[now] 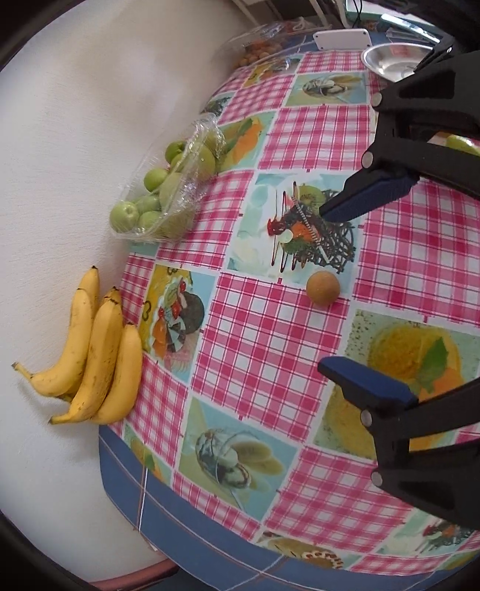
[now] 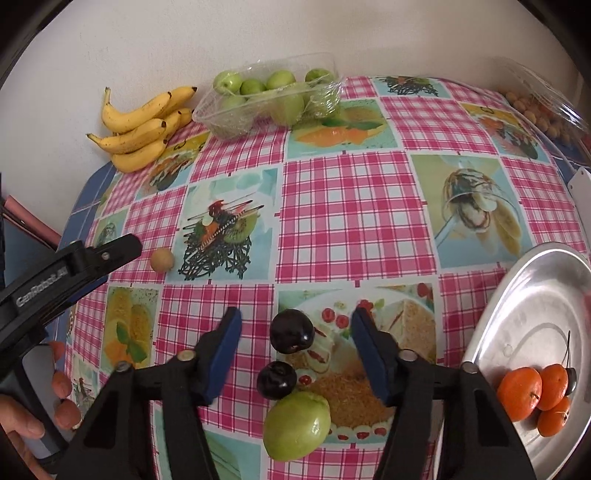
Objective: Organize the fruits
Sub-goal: 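Grasp a small brown round fruit with the left gripper while the right gripper grasps another dark cherry, then carry the brown fruit and dark cherry over the steel bowl with both grippers, then lower both fruits into the bowl and open both grippers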
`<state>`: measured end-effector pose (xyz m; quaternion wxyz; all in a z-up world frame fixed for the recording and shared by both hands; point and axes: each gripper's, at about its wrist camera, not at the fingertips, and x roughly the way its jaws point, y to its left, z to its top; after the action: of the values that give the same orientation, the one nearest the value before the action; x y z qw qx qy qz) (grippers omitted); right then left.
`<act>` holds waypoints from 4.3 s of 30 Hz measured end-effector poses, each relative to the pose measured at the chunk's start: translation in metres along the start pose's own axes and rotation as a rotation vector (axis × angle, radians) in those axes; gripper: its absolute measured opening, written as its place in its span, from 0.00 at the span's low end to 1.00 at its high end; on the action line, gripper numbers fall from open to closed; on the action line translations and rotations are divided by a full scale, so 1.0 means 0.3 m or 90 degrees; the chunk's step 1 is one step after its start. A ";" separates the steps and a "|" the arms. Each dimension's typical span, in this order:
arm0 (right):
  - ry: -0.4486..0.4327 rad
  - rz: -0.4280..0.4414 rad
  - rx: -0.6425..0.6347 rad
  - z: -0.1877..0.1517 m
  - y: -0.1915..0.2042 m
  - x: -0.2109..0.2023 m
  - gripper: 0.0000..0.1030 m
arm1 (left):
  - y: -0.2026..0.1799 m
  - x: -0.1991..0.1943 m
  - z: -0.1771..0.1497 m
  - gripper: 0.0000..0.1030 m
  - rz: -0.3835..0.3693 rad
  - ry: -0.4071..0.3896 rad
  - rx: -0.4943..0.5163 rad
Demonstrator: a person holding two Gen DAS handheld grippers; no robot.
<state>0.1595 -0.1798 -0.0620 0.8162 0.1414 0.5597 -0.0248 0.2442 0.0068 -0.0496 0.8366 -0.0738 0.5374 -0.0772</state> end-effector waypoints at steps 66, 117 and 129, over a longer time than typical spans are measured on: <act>-0.018 -0.014 0.025 -0.188 -0.118 -0.318 0.29 | -0.207 -0.241 -0.281 0.27 -0.049 0.031 -0.009; -0.030 -0.024 0.222 -0.238 -0.578 -0.385 0.29 | -0.750 -0.167 -0.521 0.27 -0.120 0.062 0.265; -0.077 -0.030 0.184 -0.147 -0.555 -0.342 0.29 | -0.759 -0.091 -0.484 0.27 -0.129 0.059 0.257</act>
<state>0.0482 -0.3400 -0.0161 0.8187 0.2423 0.5034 -0.1327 0.0894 -0.2160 -0.0380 0.7966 0.0448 0.5389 -0.2701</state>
